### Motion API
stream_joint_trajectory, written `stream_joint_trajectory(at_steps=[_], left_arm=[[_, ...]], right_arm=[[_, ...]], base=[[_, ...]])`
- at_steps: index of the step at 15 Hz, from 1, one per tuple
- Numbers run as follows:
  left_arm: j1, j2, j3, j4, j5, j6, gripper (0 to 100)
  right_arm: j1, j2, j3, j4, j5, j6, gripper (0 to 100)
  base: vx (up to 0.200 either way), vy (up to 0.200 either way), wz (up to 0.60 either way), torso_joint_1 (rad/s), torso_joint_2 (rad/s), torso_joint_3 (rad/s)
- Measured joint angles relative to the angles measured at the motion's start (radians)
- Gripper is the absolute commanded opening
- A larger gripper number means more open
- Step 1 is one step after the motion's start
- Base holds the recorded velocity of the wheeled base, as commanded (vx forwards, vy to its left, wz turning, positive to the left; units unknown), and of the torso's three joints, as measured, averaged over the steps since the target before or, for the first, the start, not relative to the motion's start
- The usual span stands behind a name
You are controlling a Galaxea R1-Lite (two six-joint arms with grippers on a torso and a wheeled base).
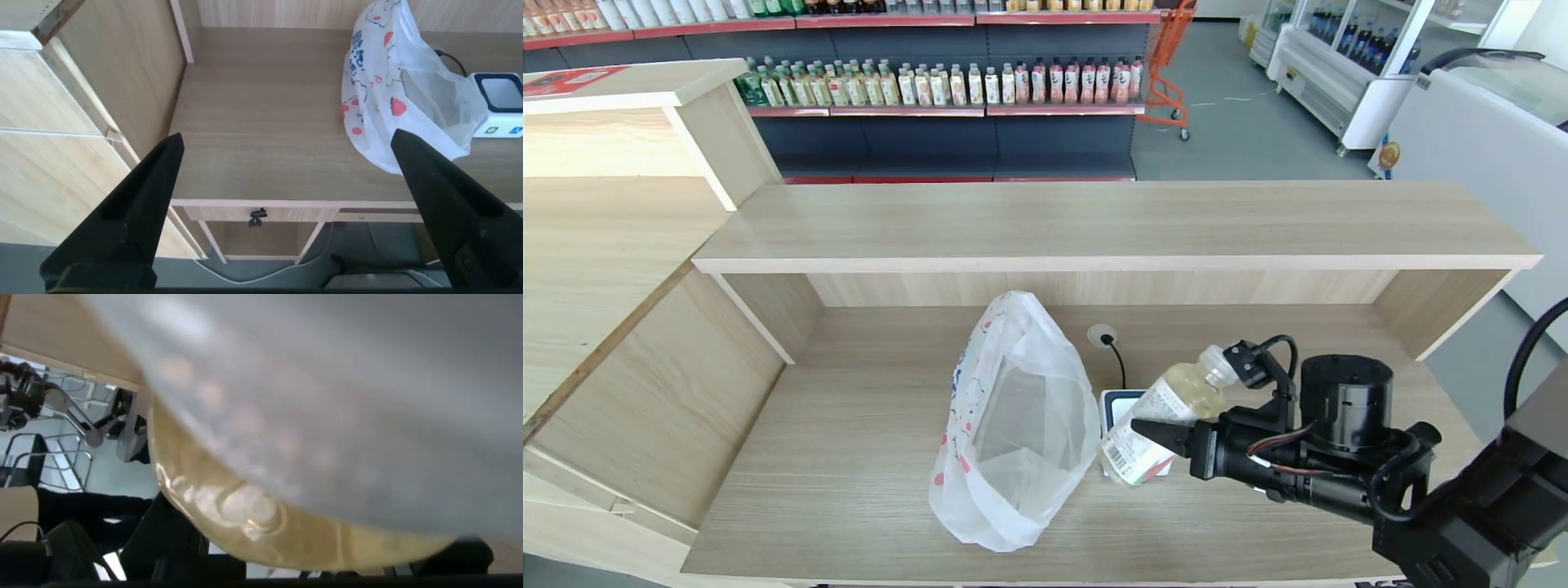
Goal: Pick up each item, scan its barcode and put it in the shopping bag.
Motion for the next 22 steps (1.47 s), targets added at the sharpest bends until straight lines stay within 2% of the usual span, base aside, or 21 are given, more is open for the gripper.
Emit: stream_joint_trajectory(at_steps=[3,7,13,16,17,20,22], left_arm=[[0.0,0.0,0.0,0.0,0.0,0.0,100],[0.0,0.0,0.0,0.0,0.0,0.0,100],[0.0,0.0,0.0,0.0,0.0,0.0,100],[0.0,0.0,0.0,0.0,0.0,0.0,100],[0.0,0.0,0.0,0.0,0.0,0.0,100],[0.0,0.0,0.0,0.0,0.0,0.0,100],[0.0,0.0,0.0,0.0,0.0,0.0,100]], right_arm=[[0.039,0.091,-0.107,0.004,-0.003,-0.016,0],[0.07,0.233,-0.305,0.071,-0.02,-0.162,0],[0.167,0.43,-0.621,0.167,-0.218,-0.315,0],[0.214,0.527,-0.703,0.163,-0.233,-0.473,0],[0.216,0.548,-0.715,0.16,-0.233,-0.513,100],[0.219,0.581,-0.748,0.149,-0.228,-0.521,100],[0.217,0.584,-0.755,0.149,-0.227,-0.458,100]], base=[[0.0,0.0,0.0,0.0,0.0,0.0],[0.0,0.0,0.0,0.0,0.0,0.0],[0.0,0.0,0.0,0.0,0.0,0.0],[0.0,0.0,0.0,0.0,0.0,0.0],[0.0,0.0,0.0,0.0,0.0,0.0],[0.0,0.0,0.0,0.0,0.0,0.0],[0.0,0.0,0.0,0.0,0.0,0.0]])
